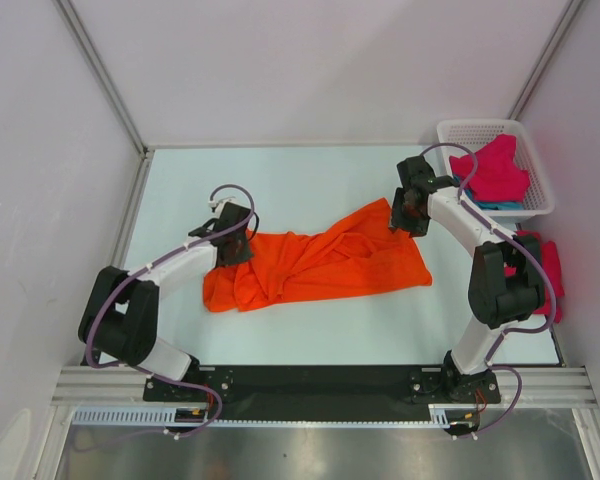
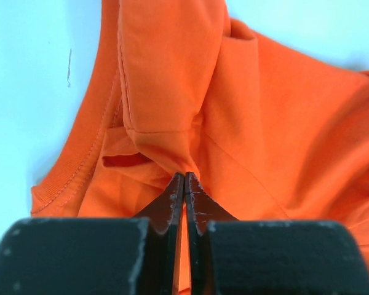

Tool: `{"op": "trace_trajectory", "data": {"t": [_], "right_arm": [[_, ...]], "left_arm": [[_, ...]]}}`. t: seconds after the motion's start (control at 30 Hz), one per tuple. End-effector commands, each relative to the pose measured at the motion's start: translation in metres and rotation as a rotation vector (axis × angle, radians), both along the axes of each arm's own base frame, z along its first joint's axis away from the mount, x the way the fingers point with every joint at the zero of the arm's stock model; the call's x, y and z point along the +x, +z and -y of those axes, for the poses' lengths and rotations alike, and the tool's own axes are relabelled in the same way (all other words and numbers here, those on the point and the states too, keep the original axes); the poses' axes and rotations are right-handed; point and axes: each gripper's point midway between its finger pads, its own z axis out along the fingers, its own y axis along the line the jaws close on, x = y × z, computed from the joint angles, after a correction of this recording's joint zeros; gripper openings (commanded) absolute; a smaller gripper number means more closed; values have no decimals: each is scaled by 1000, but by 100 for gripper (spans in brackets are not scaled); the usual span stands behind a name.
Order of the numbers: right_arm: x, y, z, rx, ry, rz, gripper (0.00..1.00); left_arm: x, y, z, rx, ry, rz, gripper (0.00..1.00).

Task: Fold and stack the t-shirts
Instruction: Fold the other side of the tshirt into a rectangle

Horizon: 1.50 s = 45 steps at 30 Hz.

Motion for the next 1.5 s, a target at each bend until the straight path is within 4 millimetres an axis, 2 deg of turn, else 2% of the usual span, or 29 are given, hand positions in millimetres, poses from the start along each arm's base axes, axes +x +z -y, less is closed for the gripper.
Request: {"op": "trace_trajectory", "data": {"t": [0.0,0.27,0.67,0.93,1.23,1.33,1.43,1.47], "right_arm": [[1,5,6,-20,-1,18,51],[1,2,9,-21,-2,14,51],[1,2,16,-22,-12,11,50],[2,1,17,-22,-13,9,51],[2,3,21,-25,-19,11,51],[4,3,21,-22,-21,14,51],[10,1,19,-13,-22,20,52],[15,5,17,-5,-20,30,52]], "left_arm": [[19,24,-5,17,27,62,4],[29,44,-27,52,82,80,0],[33,43,-70,57,186,57,0],[42,44,-82,47,219,48,0],[53,46,-80,31,209,40,1],[49,43,-76,13,199,27,11],[45,50,-69,-25,177,43,50],[44,54,-69,-35,174,50,68]]}}
